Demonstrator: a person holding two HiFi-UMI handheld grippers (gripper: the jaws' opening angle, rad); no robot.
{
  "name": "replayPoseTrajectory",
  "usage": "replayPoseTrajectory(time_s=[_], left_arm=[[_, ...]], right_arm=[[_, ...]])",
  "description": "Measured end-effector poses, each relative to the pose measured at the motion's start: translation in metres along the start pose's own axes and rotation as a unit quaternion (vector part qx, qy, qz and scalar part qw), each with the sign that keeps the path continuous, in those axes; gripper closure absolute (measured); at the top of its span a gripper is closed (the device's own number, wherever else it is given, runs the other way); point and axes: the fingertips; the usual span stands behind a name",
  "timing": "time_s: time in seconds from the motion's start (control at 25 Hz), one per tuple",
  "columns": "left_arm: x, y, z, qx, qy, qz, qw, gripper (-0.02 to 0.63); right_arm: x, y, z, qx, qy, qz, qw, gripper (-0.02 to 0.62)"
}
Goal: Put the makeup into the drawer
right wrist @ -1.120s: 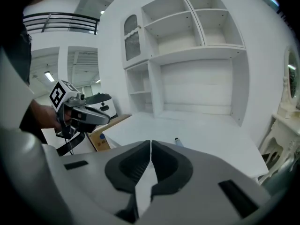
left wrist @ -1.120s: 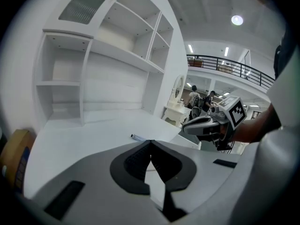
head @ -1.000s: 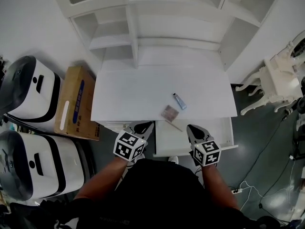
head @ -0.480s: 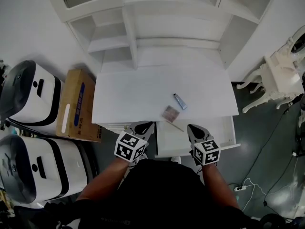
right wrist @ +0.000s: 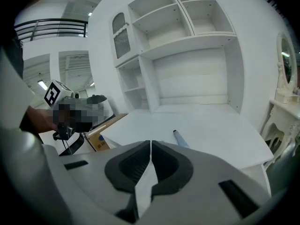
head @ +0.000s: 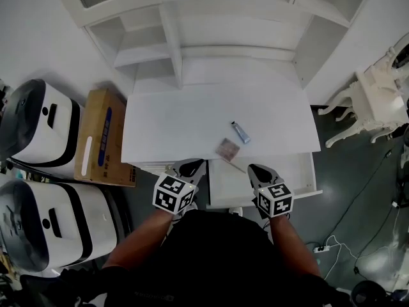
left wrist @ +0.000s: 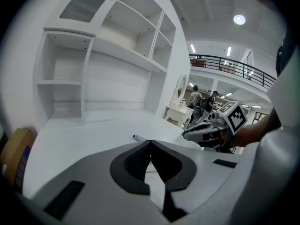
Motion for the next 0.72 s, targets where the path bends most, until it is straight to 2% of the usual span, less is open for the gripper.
replayPoseTrajectory(time_s=[0.2,0.52,0.72], left_arm=[[-0.008,-0.01,-0.007,-0.019,0.012,0.019,0.9996,0.595],[-0.016,-0.024,-0.006,-0.036,0.029,0.025,0.9986,0.595],[-0.02,-0.039,-0.013,-0.051,0.034,0.03,0.9977,0.595]], right_arm=[[0.001,-0.004,-0.008,-0.014,0.003,0.008,1.0,0.565],[0.012,-0.011,-0.035,-0.049,-0.008,0.034,0.998,0.564],[0.031,-0.016,-0.069,-0.075,0.012,0.018,0.997,0.563]])
Point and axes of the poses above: the fingertips, and each gripper's own axes: z backward along the fingers, x to its right, y out of its top, and after that the axes turned 14 degrees about -x, right-handed
